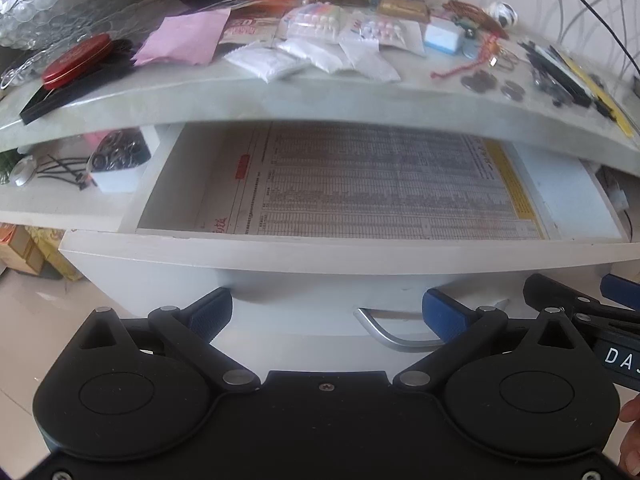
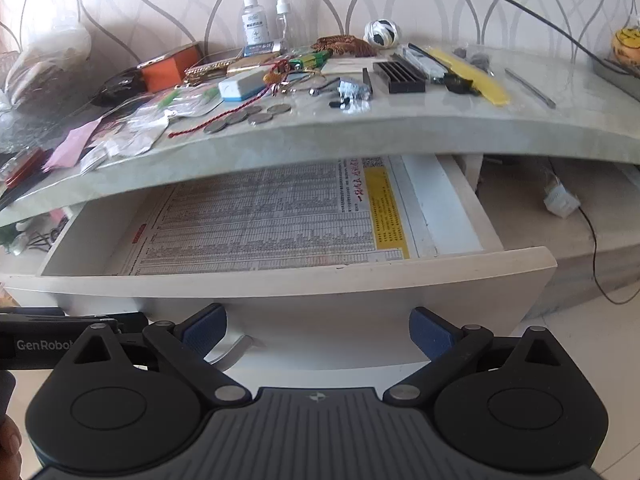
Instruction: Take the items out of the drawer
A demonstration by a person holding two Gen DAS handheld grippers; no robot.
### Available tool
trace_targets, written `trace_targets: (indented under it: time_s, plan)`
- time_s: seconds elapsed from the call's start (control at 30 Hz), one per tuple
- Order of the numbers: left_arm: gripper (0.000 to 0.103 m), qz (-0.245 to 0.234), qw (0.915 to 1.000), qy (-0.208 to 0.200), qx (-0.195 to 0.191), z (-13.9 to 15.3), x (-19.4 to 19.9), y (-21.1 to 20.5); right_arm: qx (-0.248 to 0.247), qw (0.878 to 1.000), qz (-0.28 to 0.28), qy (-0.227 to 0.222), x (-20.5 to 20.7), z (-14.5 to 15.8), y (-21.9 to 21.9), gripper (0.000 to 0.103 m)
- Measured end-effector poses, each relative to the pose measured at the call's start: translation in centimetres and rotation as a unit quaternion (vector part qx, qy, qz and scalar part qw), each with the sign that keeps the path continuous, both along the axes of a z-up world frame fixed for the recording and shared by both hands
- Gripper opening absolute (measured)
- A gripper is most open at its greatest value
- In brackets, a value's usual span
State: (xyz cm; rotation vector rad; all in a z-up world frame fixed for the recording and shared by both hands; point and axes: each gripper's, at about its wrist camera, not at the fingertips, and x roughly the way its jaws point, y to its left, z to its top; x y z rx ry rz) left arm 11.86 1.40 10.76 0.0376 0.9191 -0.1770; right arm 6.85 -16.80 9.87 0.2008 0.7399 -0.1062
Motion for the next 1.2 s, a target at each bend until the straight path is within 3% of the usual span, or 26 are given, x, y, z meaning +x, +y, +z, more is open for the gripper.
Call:
trace_targets:
  time_s: [0.6, 0.83, 1.03, 1.13, 1.2]
  plan:
    - [0.103, 0.028, 0.9989, -0.036, -0.009, -1.2, 6.9, -0.9, -0.038, 0.998, -0.013, -0.054, 6.7, -0.9, -0.2, 0.103]
    - [0.103, 0.034, 0.9991, -0.020, -0.018, -1.1, 9.2, -0.7, -0.044, 0.997, -0.017, -0.058, 8.7, -0.8, -0.3, 0.103]
    - [0.103, 0.030, 0.9993, -0.017, -0.016, -1.4, 9.2, -0.7, -0.041, 0.997, -0.017, -0.056, 8.9, -1.0, -0.4, 0.103]
    - [0.103, 0.038, 0.9990, -0.021, 0.013, -1.5, 8.5, -1.0, -0.034, 0.998, -0.026, -0.047, 8.6, -0.6, -0.4, 0.103]
    - [0.103, 0.032, 0.9995, -0.005, -0.006, -1.2, 8.1, -0.4, -0.018, 0.999, -0.029, -0.036, 8.0, 0.1, -0.5, 0.103]
